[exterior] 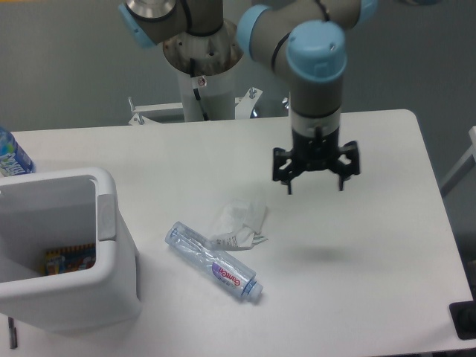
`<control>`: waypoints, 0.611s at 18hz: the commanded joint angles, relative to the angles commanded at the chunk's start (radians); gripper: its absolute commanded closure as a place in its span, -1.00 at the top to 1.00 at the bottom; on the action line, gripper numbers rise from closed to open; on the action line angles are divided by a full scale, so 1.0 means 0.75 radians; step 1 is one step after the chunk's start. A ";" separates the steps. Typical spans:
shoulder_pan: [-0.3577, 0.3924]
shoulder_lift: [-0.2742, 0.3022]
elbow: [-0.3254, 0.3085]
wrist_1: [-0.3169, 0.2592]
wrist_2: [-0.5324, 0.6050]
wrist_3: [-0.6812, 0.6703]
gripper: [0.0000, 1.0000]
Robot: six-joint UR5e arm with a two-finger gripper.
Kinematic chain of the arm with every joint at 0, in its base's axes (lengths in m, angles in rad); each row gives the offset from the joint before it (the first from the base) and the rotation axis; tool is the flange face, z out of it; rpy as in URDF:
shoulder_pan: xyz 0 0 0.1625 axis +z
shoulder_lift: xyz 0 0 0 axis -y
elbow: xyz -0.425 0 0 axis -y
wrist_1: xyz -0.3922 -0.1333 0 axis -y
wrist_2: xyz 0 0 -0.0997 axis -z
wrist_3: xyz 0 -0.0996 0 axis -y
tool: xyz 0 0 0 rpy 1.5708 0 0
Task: Place the trash in the trash can
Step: 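Lower the gripper onto the white tissue and close on it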
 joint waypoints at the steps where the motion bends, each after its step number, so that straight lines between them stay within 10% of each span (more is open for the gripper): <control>1: -0.014 0.002 -0.041 0.000 0.002 0.092 1.00; 11: -0.145 -0.112 -0.119 0.037 0.012 0.154 1.00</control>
